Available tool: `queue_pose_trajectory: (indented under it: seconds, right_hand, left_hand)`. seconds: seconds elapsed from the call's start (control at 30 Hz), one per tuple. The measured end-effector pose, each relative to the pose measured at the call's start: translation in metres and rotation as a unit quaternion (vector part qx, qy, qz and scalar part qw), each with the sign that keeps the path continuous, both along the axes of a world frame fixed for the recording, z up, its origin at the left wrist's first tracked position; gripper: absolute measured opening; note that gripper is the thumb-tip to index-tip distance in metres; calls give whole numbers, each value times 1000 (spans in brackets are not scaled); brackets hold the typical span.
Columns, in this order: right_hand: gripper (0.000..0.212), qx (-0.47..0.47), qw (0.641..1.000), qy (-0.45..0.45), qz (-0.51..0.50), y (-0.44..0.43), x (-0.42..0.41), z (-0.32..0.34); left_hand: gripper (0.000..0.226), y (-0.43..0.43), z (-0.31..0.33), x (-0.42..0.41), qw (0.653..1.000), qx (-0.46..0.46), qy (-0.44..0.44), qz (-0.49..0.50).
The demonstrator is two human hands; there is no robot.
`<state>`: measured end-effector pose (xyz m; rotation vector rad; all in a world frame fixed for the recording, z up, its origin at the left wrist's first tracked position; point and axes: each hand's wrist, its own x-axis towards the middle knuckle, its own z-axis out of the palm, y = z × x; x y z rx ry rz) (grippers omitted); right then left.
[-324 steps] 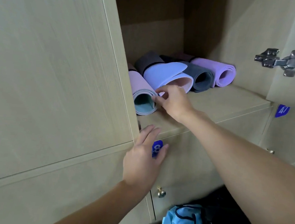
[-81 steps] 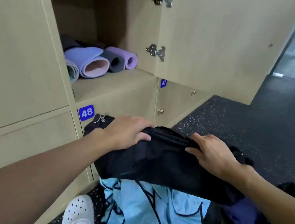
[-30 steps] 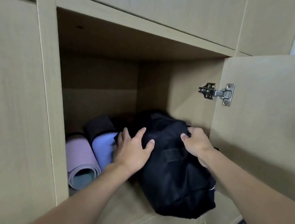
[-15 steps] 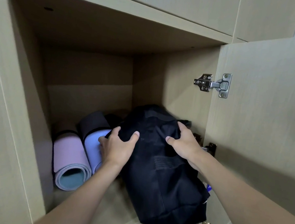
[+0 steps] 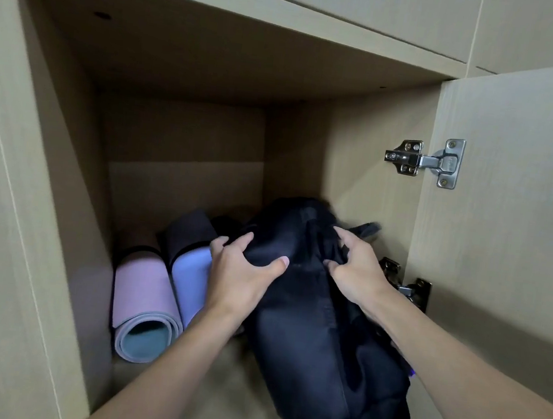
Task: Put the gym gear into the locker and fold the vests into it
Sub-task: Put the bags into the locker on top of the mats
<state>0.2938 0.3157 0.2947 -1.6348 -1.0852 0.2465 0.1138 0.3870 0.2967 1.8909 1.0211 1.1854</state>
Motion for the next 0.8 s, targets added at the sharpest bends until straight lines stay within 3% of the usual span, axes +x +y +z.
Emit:
queue_pose_trajectory:
  seconds: [0.13,0.3,0.37,0.47,0.53,0.63,0.8]
  right_hand:
    - [58,91,995,-37,7,1,-13,27]
    - [54,172,981,-79,30,32,-13,74]
    - [59,134,985,-98,36,58,-7,86]
    - [60,-36,990,-135,3,83,0,73]
    - [58,-114,976,-186,-18,79,-4,54]
    - [59,-112,965,-238,-14,63,-12,39]
    - [61,-111,953,-281,-31,35,-16,30]
  left_hand:
    - [76,-5,22,5,997,70,2,16]
    - [70,9,62,5,984,145,-57,92]
    - [74,28,67,13,986,108,-30,123]
    - [81,41,34,27,994,1,61,94]
    - [76,41,6,29,997,-29,45,61]
    - [72,32,-15,29,996,-75,-18,36]
    - [75,27,-21,24,995,-71,-63,4]
